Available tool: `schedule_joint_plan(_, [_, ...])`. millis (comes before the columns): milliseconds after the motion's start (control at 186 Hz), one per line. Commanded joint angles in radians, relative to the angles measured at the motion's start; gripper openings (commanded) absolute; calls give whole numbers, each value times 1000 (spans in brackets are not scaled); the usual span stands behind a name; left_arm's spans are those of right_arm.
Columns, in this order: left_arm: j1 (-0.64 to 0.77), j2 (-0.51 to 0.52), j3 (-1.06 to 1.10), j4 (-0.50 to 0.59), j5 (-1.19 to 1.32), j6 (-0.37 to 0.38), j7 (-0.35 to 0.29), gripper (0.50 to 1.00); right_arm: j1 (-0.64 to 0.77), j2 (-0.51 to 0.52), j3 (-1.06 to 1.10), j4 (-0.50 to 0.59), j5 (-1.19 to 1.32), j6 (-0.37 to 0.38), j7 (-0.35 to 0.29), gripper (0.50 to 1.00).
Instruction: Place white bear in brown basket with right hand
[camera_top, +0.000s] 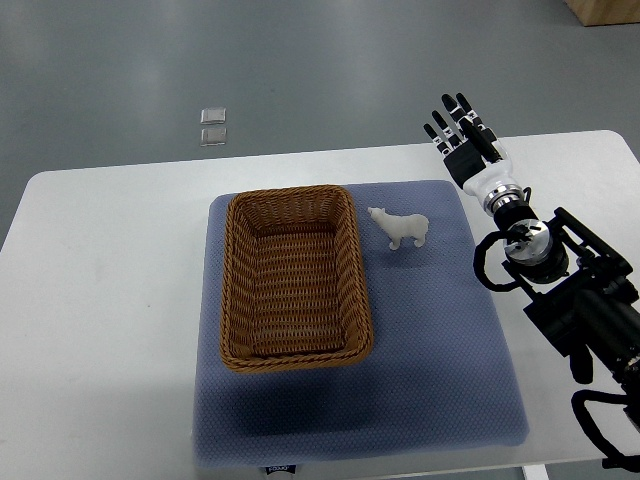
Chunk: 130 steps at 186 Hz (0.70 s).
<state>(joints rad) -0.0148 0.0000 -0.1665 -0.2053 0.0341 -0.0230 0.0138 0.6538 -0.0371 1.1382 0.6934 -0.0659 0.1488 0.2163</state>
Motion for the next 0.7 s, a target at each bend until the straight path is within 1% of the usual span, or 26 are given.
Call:
schedule_joint_plan(0, [-1, 0, 1, 1, 1, 0, 0, 1000, 4, -4, 0, 0, -2, 0, 0, 924])
schedule_joint_plan(296, [-1, 0, -2, 1, 0, 0, 0, 1000, 13, -12, -3, 1, -8, 1, -3, 924])
schedule_joint_plan(441, [-1, 0, -2, 1, 0, 0, 2, 1000, 21, -24, -25, 12, -97, 11, -5, 924])
schedule_joint_plan(608, [-1, 0, -1, 0, 0, 0, 2, 1000, 69, -106, -126, 54, -293, 17, -20, 921])
schedule_joint_plan(694, [-4, 0, -1, 0, 0, 0, 2, 1000, 129, -178, -218, 70, -402, 31, -57, 921])
